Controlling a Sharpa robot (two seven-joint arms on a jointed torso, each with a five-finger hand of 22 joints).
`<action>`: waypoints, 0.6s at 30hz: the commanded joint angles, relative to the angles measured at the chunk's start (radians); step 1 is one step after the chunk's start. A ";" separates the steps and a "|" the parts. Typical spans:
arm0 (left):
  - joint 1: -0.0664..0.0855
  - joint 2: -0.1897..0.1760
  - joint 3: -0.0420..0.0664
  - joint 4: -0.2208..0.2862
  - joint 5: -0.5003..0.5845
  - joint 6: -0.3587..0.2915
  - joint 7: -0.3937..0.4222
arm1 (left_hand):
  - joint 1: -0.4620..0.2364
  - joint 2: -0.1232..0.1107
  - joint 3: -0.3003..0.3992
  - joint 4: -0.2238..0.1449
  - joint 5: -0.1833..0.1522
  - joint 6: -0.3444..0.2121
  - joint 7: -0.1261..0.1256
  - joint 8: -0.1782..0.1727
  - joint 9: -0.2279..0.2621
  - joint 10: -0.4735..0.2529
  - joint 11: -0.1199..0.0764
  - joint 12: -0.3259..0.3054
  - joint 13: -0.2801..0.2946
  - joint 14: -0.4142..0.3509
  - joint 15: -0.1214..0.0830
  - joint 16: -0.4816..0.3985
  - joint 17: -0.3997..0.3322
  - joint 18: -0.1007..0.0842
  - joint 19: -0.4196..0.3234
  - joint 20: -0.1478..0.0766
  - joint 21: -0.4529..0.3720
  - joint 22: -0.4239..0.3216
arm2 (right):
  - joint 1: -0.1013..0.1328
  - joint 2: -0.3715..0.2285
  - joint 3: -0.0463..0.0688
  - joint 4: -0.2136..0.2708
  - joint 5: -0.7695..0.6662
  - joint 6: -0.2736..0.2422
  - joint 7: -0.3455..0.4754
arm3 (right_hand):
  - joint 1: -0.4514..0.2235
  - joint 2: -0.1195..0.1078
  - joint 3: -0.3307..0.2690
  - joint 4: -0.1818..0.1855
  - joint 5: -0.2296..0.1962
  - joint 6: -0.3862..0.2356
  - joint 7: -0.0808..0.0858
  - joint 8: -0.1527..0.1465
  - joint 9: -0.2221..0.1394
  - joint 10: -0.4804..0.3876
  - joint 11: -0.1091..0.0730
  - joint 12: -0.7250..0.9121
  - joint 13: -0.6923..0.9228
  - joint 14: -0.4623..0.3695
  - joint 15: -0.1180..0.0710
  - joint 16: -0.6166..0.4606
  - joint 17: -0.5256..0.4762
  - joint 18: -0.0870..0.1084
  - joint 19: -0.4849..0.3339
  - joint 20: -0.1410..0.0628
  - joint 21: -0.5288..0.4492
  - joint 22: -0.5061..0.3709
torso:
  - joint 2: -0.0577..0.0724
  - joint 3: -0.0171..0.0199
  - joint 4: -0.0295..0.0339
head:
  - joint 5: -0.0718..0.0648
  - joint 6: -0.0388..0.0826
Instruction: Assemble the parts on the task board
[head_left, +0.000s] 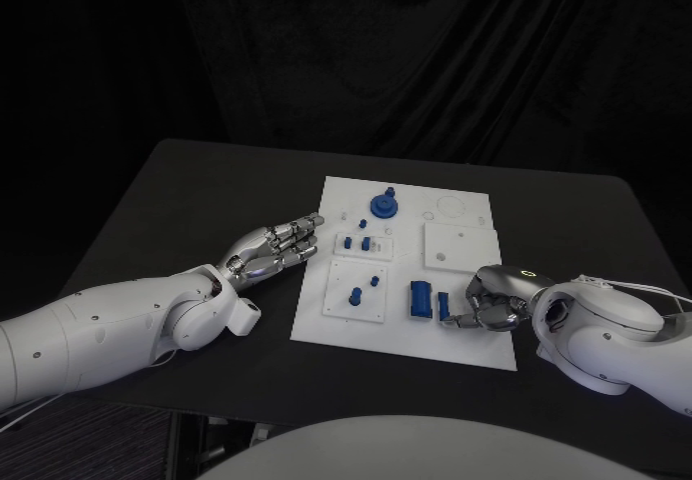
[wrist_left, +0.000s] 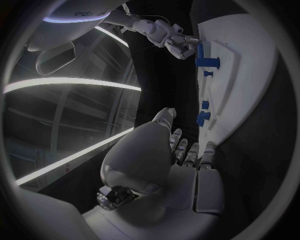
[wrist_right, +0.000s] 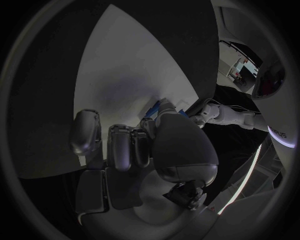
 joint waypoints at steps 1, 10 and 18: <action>-0.003 0.002 0.001 0.001 0.003 0.015 0.041 | -0.001 0.009 0.004 -0.001 -0.004 0.000 0.006 0.003 0.001 -0.003 0.006 0.003 -0.001 0.000 0.004 -0.007 -0.001 0.016 0.000 0.010 0.003 0.001 | -0.002 0.002 0.001 -0.004 0.019 0.027 -0.013 | 0.011 0.005 0.000 -0.006 -0.006 0.007 -0.009 -0.004 0.008 0.106 -0.007 0.003 0.263 0.052 -0.007 -0.001 0.103 0.019 0.004 -0.001 -0.003 0.155 | 0.000 -0.0004 0.0000 | 0.001 0.000; -0.004 0.003 0.001 0.000 0.003 0.018 0.039 | -0.001 0.009 0.005 -0.001 -0.005 0.001 0.007 0.003 0.002 -0.003 0.007 0.003 0.000 0.000 0.004 -0.007 -0.001 0.016 0.000 0.010 0.003 0.001 | -0.002 0.012 0.001 -0.009 0.023 0.023 -0.002 | -0.008 -0.003 -0.024 0.008 -0.008 0.003 -0.008 -0.010 0.007 0.106 -0.006 0.003 0.263 0.053 -0.007 0.000 0.105 0.019 0.005 -0.001 -0.004 0.155 | 0.000 -0.0002 0.0001 | 0.000 0.000; -0.005 0.002 0.001 0.001 0.003 0.019 0.038 | -0.001 0.009 0.005 -0.001 -0.005 0.007 0.008 0.004 0.002 -0.003 0.007 0.003 -0.001 0.000 0.005 -0.007 -0.001 0.016 0.000 0.010 0.003 0.001 | -0.002 0.013 0.001 -0.011 0.033 0.011 0.007 | -0.019 -0.007 -0.035 0.008 -0.007 -0.012 -0.008 -0.022 0.000 0.106 -0.006 0.003 0.263 0.054 -0.007 0.000 0.105 0.018 0.006 -0.001 -0.003 0.156 | 0.000 -0.0001 0.0000 | 0.002 0.000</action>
